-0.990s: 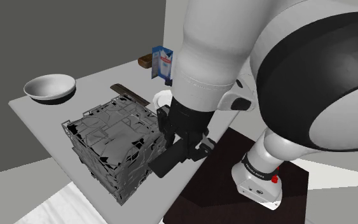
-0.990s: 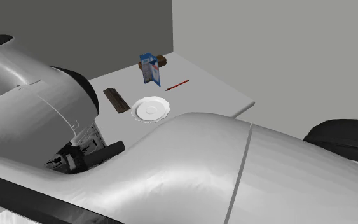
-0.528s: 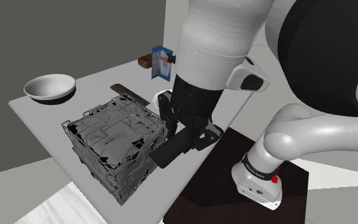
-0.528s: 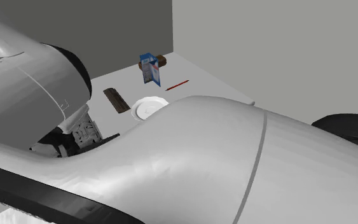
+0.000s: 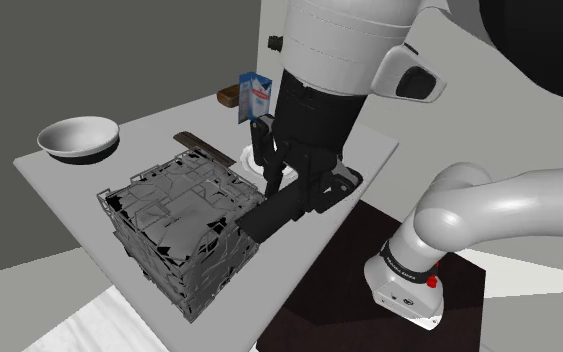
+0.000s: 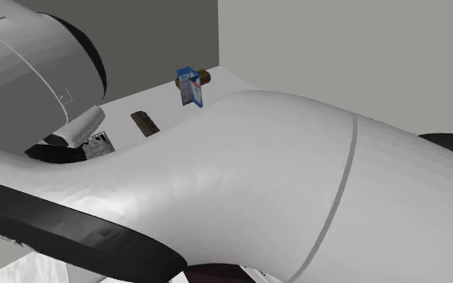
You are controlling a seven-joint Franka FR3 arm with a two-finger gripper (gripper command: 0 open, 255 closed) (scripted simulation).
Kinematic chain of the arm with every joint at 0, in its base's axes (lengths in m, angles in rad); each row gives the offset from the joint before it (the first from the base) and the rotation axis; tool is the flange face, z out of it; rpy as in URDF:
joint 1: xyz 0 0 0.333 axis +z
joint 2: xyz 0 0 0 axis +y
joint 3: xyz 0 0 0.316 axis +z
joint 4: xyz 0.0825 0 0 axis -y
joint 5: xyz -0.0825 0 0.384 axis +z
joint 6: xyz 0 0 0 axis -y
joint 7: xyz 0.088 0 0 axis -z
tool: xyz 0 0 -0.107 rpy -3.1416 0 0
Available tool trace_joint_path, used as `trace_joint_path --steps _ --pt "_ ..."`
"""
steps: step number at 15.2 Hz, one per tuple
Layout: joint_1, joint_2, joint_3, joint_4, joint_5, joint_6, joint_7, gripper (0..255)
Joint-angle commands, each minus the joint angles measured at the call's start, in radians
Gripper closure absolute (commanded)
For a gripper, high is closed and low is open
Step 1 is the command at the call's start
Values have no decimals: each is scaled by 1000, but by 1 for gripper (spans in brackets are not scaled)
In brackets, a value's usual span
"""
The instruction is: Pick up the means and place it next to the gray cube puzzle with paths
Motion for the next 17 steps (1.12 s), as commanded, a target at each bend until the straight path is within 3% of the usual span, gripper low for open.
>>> trace_joint_path --steps 1,9,17 --pt "-7 4 -29 -18 -19 8 -37 255" --pt "-65 51 -167 -80 -119 61 -219 255" --pt "-150 160 -280 -71 -220 126 -384 255"
